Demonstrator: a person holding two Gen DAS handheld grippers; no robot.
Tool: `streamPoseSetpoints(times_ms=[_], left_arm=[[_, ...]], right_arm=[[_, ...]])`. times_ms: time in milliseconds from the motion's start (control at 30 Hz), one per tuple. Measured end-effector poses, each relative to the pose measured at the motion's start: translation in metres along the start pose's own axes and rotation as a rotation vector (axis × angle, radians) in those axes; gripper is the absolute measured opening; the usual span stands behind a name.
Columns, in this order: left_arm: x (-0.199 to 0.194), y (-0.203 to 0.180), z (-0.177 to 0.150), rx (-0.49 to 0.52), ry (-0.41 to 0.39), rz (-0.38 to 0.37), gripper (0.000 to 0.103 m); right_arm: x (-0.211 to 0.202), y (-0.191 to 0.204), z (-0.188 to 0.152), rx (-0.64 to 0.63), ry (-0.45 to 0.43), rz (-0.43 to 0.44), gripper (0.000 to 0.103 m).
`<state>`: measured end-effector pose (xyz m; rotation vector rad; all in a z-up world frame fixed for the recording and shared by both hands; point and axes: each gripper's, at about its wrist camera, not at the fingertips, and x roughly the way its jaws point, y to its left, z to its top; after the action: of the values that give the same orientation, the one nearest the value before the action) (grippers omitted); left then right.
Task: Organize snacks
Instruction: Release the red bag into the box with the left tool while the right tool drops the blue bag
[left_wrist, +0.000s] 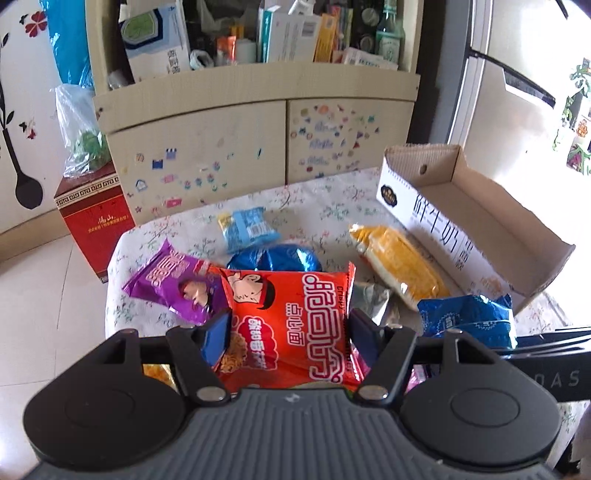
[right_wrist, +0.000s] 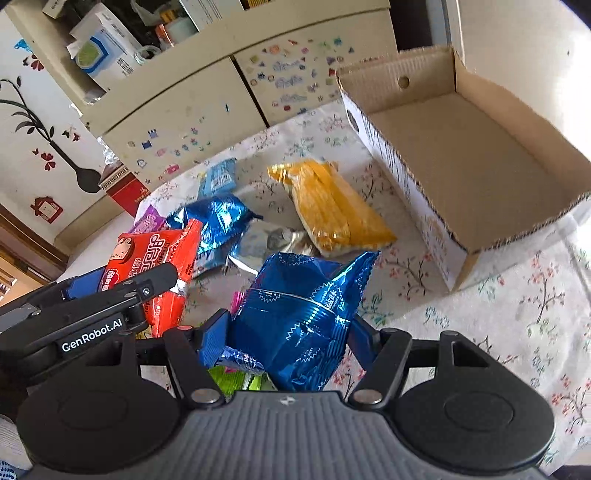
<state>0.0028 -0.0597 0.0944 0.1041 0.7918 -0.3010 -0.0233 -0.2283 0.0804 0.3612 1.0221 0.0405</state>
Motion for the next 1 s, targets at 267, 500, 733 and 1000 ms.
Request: streamPoseSetpoints(times_ms=[267, 500, 733, 1000], left_arm=[[-0.003, -0.012, 0.016, -0.01, -0.057, -0.029, 0.067], [0.002, -0.026, 0.034, -0.025, -0.085, -0.077, 0.067], [0.015, -0.044, 0.054, -0.034, -0.09, -0.133, 0.067], [0.037, -0.078, 0.082, -0.008, -0.101, -0.214, 0.067]], right_arm=[[-0.016, 0.001, 0.013, -0.036, -0.083, -0.022, 0.073], [-0.037, -0.018, 0.035, -0.019, -0.167, -0.051, 0.073], [-0.048, -0.055, 0.061, 0.07, -0.216, -0.095, 0.073], [-0.043, -0.092, 0.081, 0.16, -0.211, -0.156, 0.073]])
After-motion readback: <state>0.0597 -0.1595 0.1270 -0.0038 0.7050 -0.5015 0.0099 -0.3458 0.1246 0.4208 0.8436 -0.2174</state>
